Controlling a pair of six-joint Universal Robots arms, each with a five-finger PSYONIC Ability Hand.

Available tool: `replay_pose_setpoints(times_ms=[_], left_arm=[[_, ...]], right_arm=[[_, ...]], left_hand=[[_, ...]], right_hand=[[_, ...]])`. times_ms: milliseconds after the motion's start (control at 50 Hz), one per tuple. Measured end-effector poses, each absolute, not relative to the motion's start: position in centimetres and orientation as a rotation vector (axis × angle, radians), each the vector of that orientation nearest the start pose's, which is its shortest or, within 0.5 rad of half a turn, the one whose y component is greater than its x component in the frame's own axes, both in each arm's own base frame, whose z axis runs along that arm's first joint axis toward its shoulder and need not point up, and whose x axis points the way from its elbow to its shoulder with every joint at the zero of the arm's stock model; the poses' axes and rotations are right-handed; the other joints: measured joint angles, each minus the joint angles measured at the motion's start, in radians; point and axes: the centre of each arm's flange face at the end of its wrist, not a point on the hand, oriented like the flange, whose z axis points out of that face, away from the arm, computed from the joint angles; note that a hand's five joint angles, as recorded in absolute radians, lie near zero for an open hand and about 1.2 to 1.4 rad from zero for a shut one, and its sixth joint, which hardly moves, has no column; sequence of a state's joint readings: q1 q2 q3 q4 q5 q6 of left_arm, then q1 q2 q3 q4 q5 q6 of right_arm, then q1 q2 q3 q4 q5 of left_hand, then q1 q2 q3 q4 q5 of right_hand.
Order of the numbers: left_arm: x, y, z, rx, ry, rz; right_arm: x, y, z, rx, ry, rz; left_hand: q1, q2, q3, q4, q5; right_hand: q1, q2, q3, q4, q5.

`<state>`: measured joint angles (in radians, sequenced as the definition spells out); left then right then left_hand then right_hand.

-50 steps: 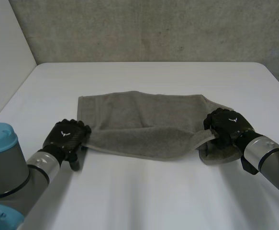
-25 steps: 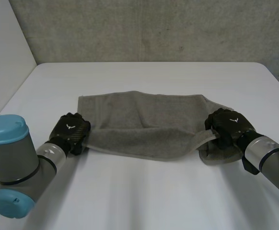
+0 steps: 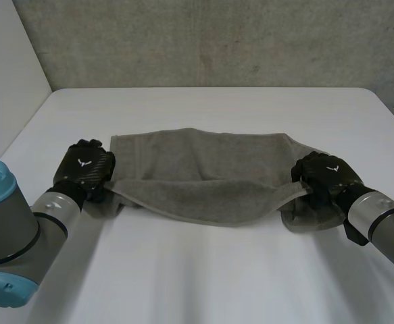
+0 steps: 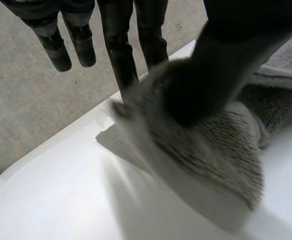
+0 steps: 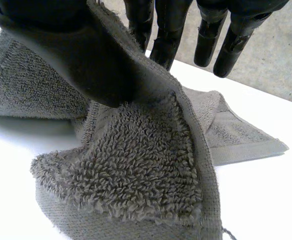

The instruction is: Fold the towel.

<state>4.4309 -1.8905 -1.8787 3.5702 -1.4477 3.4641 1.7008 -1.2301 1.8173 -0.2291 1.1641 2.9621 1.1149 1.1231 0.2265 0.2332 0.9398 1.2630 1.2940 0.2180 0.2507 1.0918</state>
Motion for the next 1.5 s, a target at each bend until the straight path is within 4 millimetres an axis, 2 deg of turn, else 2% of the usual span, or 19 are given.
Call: replay_pose_setpoints(times_ms=[60, 240, 360, 500, 600, 720, 940, 1000, 1080, 1120, 1140, 1220, 1280, 1380, 1420, 1500], left_arm=[[-22.6, -26.9, 15.4, 0.865, 2.343, -2.024], [-22.8, -26.6, 14.9, 0.897, 2.375, -2.002], [-22.7, -26.4, 14.8, 0.924, 2.433, -1.972], [-21.1, -27.5, 15.6, 0.850, 2.459, -1.939], [-19.8, -28.2, 16.8, 0.786, 2.438, -1.950], [-19.1, -28.6, 17.5, 0.755, 2.426, -1.967], [-18.4, -29.3, 17.7, 0.676, 2.449, -1.985], [-18.3, -29.5, 17.8, 0.663, 2.451, -1.988], [-18.0, -29.6, 17.9, 0.646, 2.455, -1.982], [-17.8, -29.5, 18.0, 0.644, 2.467, -1.969], [-17.8, -29.4, 18.0, 0.646, 2.477, -1.961], [-17.8, -28.6, 18.3, 0.669, 2.519, -1.933], [-18.1, -27.5, 18.8, 0.713, 2.587, -1.897], [-18.3, -26.5, 19.3, 0.754, 2.657, -1.857], [-18.3, -26.5, 19.6, 0.762, 2.667, -1.853], [-18.4, -27.1, 19.8, 0.765, 2.668, -1.851]], right_arm=[[20.6, -28.4, 15.4, -0.682, 2.232, -1.611], [20.6, -28.2, 15.5, -0.688, 2.250, -1.580], [20.3, -27.9, 15.6, -0.761, 2.301, -1.532], [18.8, -28.2, 16.0, -0.862, 2.383, -1.504], [17.8, -28.4, 16.9, -0.863, 2.417, -1.497], [16.9, -28.8, 17.4, -0.823, 2.433, -1.504], [16.8, -29.1, 15.1, -0.731, 2.470, -1.388], [16.8, -29.1, 14.7, -0.698, 2.468, -1.361], [17.0, -29.1, 14.8, -0.677, 2.444, -1.341], [17.2, -29.0, 15.0, -0.682, 2.423, -1.338], [17.2, -28.9, 15.3, -0.688, 2.410, -1.339], [17.3, -28.5, 17.0, -0.721, 2.363, -1.363], [17.1, -27.9, 19.6, -0.788, 2.309, -1.410], [17.1, -27.4, 22.4, -0.909, 2.261, -1.471], [17.1, -27.4, 23.2, -0.963, 2.258, -1.491], [16.9, -28.3, 23.3, -1.024, 2.288, -1.500]], left_hand=[[0.178, 0.196, 0.000, 0.000, 0.191], [0.180, 0.209, 0.000, 0.000, 0.202], [0.180, 0.209, 0.000, 0.000, 0.202], [0.180, 0.209, 0.000, 0.000, 0.202], [0.180, 0.209, 0.000, 0.000, 0.202], [0.180, 0.209, 0.000, 0.000, 0.202], [0.180, 0.213, 0.000, 0.000, 0.202], [0.180, 0.213, 0.000, 0.000, 0.202], [0.180, 0.213, 0.000, 0.000, 0.202], [0.180, 0.213, 0.000, 0.000, 0.202], [0.180, 0.213, 0.000, 0.000, 0.202], [0.180, 0.213, 0.000, 0.000, 0.202], [0.180, 0.215, 0.000, 0.000, 0.202], [0.180, 0.215, 0.000, 0.000, 0.202], [0.180, 0.215, 0.000, 0.000, 0.209], [0.180, 0.215, 0.000, 0.000, 0.209]], right_hand=[[-0.010, -0.020, 0.000, 0.000, -0.012], [-0.044, -0.079, 0.000, 0.000, -0.051], [-0.112, -0.145, 0.000, 0.000, -0.118], [-0.372, -0.383, 0.000, 0.000, -0.374], [-0.389, -0.388, 0.000, 0.000, -0.392], [-0.393, -0.396, 0.000, 0.000, -0.401], [-0.502, -0.510, 0.000, 0.000, -0.519], [-0.474, -0.490, 0.000, 0.000, -0.487], [-0.149, -0.167, 0.000, 0.000, -0.164], [0.040, 0.016, 0.000, 0.000, 0.030], [0.068, 0.034, 0.000, 0.000, 0.068], [0.068, 0.034, 0.000, 0.000, 0.076], [0.068, 0.034, 0.000, 0.000, 0.076], [0.068, 0.034, 0.000, 0.000, 0.076], [0.068, 0.034, 0.000, 0.000, 0.076], [0.068, 0.034, 0.000, 0.000, 0.076]])
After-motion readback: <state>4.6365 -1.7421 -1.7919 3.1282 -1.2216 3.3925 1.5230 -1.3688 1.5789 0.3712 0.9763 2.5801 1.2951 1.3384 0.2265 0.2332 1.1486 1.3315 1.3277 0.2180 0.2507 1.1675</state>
